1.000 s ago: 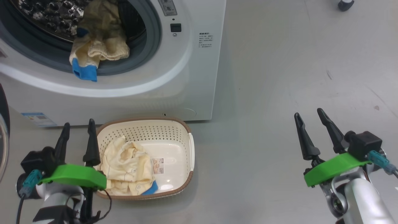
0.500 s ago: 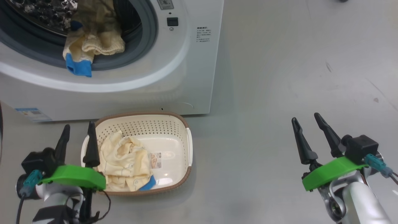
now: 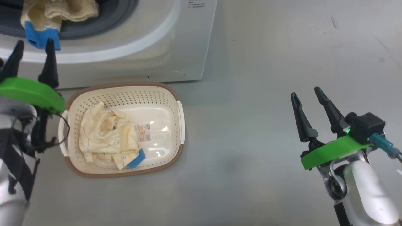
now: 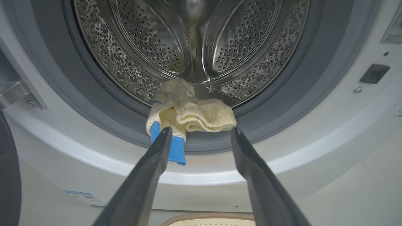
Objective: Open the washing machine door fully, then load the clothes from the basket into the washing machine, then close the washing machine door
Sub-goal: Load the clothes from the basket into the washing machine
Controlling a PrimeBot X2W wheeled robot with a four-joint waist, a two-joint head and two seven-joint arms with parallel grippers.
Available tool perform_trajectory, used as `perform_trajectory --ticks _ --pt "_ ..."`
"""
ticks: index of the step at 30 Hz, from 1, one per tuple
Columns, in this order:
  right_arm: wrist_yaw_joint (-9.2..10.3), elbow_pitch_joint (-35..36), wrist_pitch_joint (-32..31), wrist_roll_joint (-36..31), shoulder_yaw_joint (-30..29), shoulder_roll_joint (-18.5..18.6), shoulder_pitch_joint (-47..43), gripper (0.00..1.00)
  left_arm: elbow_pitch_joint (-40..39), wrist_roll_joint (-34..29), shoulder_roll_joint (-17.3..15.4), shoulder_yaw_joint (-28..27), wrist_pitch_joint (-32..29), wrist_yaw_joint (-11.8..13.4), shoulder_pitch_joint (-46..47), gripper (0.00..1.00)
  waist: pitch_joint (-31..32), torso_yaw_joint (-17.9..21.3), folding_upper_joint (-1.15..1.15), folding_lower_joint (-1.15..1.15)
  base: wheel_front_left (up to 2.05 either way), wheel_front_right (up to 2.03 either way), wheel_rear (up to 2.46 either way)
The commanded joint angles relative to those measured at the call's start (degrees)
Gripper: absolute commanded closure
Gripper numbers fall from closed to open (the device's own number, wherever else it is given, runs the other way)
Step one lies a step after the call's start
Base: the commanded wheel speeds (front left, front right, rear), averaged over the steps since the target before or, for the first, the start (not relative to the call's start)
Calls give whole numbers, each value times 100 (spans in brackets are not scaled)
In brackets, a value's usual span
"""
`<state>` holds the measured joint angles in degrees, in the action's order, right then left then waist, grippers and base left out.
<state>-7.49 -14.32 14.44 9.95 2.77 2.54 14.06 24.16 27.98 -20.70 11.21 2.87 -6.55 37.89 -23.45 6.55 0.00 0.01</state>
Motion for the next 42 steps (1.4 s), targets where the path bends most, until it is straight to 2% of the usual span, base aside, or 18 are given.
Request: perform_trajectory --ticks 1,12,17,24,31,42 --pt "0 193 56 62 154 33 180 0 -79 1 -419 -149 -219 -27 466 0 -374 164 0 -1 0 0 0" --pt "0 252 56 402 421 33 596 0 562 388 -1161 322 -1826 -90 2369 0 -1162 596 0 -1 0 0 0" --pt "0 240 56 550 521 33 696 0 879 473 -1433 595 -2251 -92 2968 0 -1322 768 0 -1 0 0 0" --pt "0 223 56 658 599 33 758 0 1451 503 -1552 699 -2468 -92 3493 0 -1423 907 0 -1 0 0 0" --pt "0 215 56 734 665 33 806 0 2191 189 -1682 923 -2513 -25 3877 0 -1468 1024 0 -1 0 0 0" --pt "0 224 56 755 680 33 803 0 3012 443 -1427 1023 -2778 -57 4155 0 -1463 1083 0 -1 0 0 0"
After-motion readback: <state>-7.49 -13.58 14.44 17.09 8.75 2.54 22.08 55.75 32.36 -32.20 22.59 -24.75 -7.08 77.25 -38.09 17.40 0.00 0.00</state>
